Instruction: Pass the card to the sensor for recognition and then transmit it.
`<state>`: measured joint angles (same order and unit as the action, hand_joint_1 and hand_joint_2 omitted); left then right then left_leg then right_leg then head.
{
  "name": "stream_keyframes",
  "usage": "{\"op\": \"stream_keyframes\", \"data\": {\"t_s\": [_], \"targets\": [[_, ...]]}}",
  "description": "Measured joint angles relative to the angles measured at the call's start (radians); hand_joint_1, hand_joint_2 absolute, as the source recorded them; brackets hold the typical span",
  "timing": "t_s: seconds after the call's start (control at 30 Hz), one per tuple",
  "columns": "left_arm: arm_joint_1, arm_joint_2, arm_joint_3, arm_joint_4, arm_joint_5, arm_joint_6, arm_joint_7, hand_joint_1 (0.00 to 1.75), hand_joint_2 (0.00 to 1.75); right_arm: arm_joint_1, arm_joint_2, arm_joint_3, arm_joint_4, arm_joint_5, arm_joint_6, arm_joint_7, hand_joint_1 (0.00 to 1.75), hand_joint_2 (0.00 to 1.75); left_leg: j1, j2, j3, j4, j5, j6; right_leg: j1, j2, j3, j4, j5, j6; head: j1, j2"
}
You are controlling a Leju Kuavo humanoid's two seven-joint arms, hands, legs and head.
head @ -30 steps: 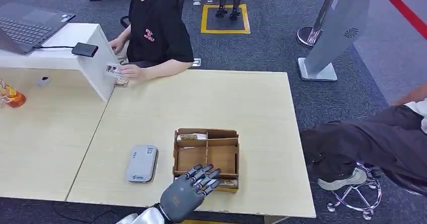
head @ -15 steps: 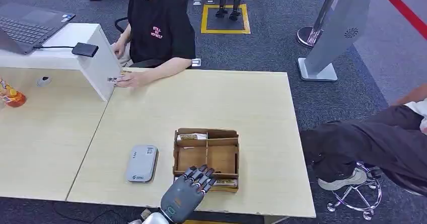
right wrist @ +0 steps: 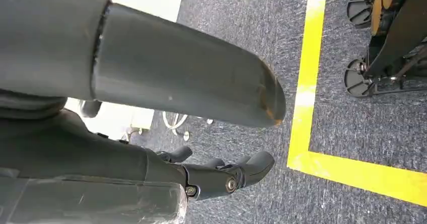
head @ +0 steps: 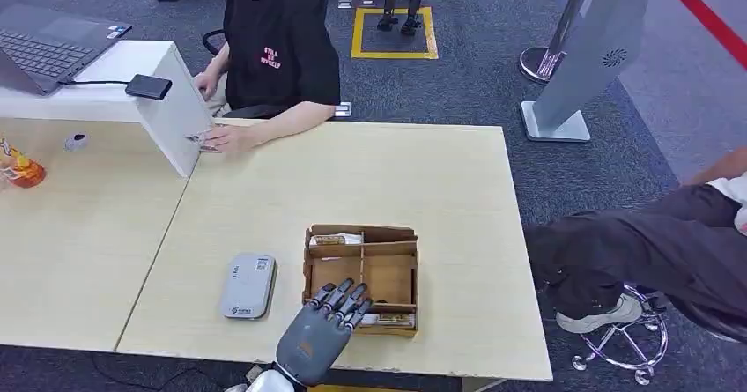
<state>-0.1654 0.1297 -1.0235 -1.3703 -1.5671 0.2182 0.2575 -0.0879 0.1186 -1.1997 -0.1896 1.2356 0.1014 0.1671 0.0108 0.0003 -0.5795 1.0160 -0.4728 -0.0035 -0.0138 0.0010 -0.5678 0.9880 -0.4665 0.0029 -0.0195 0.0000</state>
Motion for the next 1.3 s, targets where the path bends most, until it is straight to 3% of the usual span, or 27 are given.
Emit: {"op": "stream_keyframes", "data": {"t_s": [0.23,0.43,0.57,0.6,0.63,0.67,0.7,1.3], "targets": [[-0.01,0.0,0.001,-0.015,0.0,-0.009,0.023,0.56,1.75,0.0,0.0,0.0,0.0,0.006,0.003,-0.005,0.0,0.0,0.0,0.0,0.0,0.0,0.0,0.0,0.0,0.0,0.0,0.0,0.0,0.0,0.0,0.0],[-0.023,0.001,0.001,-0.016,0.0,-0.018,0.039,0.56,1.75,0.0,0.0,0.002,0.0,0.008,0.003,-0.006,0.0,0.0,0.0,0.0,0.0,0.0,0.0,0.0,0.0,0.0,0.0,0.0,0.0,0.0,0.0,0.0],[-0.031,0.002,0.001,-0.016,0.0,-0.024,0.047,0.72,1.75,0.0,0.0,0.002,0.0,0.01,0.005,-0.008,0.0,0.0,0.0,0.0,0.0,0.0,0.0,0.0,0.0,0.0,0.0,0.0,0.0,0.0,0.0,0.0],[-0.032,0.002,0.001,-0.016,0.0,-0.031,0.047,0.99,1.75,0.0,0.0,0.003,0.0,0.01,0.006,-0.009,0.0,0.0,0.0,0.0,0.0,0.0,0.0,0.0,0.0,0.0,0.0,0.0,0.0,0.0,0.0,0.0],[-0.033,0.002,0.001,-0.016,0.0,-0.034,0.047,1.52,1.75,0.0,0.0,0.003,0.0,0.011,0.007,-0.011,0.0,0.0,0.0,0.0,0.0,0.0,0.0,0.0,0.0,0.0,0.0,0.0,0.0,0.0,0.0,0.0],[-0.034,0.002,0.001,-0.016,0.0,-0.036,0.048,1.52,1.75,0.0,0.0,0.003,0.0,0.011,0.007,-0.011,0.0,0.0,0.0,0.0,0.0,0.0,0.0,0.0,0.0,0.0,0.0,0.0,0.0,0.0,0.0,0.0],[-0.034,0.002,0.001,-0.016,0.0,-0.037,0.048,1.73,1.75,0.0,0.0,0.003,0.0,0.011,0.007,-0.011,0.0,0.0,0.0,0.0,0.0,0.0,0.0,0.0,0.0,0.0,0.0,0.0,0.0,0.0,0.0,0.0],[-0.047,0.006,0.001,-0.016,0.0,-0.053,0.059,1.75,1.75,0.0,0.0,0.006,0.0,0.011,0.008,-0.011,0.0,0.0,0.0,0.0,0.0,0.0,0.0,0.0,0.0,0.0,0.0,0.0,0.0,0.0,0.0,0.0]]}}
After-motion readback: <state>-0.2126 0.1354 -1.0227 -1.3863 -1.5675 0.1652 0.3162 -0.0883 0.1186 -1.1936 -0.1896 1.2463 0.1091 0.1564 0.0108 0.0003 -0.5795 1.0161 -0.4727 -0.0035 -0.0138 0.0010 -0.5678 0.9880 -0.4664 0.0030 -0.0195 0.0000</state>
